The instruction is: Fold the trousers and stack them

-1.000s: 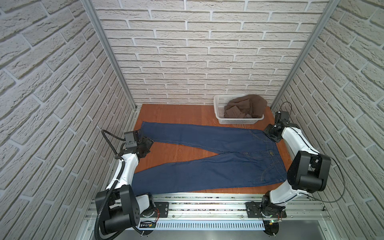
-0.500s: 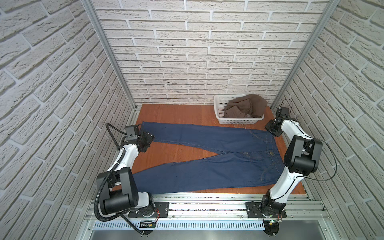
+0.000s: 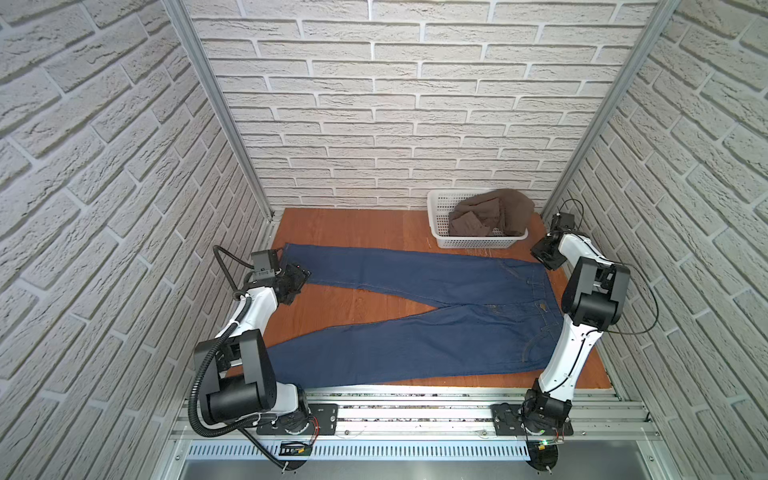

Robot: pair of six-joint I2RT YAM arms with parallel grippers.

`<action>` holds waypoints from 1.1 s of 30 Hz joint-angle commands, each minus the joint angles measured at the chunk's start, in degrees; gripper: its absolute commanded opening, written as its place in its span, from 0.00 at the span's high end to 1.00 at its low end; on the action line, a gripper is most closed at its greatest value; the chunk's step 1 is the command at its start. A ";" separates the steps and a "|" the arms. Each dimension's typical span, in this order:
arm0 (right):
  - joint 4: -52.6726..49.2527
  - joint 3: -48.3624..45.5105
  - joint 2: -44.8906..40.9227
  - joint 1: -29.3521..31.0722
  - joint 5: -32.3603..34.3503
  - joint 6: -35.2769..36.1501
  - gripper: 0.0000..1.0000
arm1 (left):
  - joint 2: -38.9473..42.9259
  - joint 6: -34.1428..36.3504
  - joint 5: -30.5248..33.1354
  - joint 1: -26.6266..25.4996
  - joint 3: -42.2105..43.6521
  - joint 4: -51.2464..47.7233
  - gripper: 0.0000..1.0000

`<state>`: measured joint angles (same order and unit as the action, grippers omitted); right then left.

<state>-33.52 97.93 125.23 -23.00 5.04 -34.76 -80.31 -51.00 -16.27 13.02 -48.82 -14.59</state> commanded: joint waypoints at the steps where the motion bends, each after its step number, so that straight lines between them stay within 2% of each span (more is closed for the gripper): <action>1: -0.10 2.43 0.80 -0.66 -0.12 -1.26 0.57 | 0.07 1.25 0.01 0.43 -1.75 1.14 0.19; 12: -1.29 7.90 7.77 -1.90 -3.40 -2.15 0.60 | 0.59 1.27 0.47 0.44 -2.00 0.47 0.19; 15: -1.61 8.71 8.72 -2.04 -4.35 -2.39 0.67 | 0.77 1.44 0.88 0.49 -2.21 0.03 0.19; 20: -1.19 8.91 8.83 -2.12 -5.91 -3.35 0.92 | 1.08 1.58 0.91 0.74 -2.53 -0.26 0.19; 21: -1.31 8.72 8.48 -2.23 -5.87 -3.62 0.94 | 1.07 1.53 0.91 0.93 -2.67 -0.43 0.19; 27: 1.45 3.52 0.58 -2.53 -4.40 -3.91 0.95 | 1.72 2.03 1.24 2.04 -4.25 -1.71 0.19; 33: 6.24 -5.64 -9.30 -3.47 -4.35 -4.68 0.95 | 0.71 2.01 0.33 4.33 -7.14 -2.40 0.19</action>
<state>-31.59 94.94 122.06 -25.74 0.34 -38.54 -80.07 -50.11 -15.75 16.29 -53.63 -16.86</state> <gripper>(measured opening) 0.056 0.808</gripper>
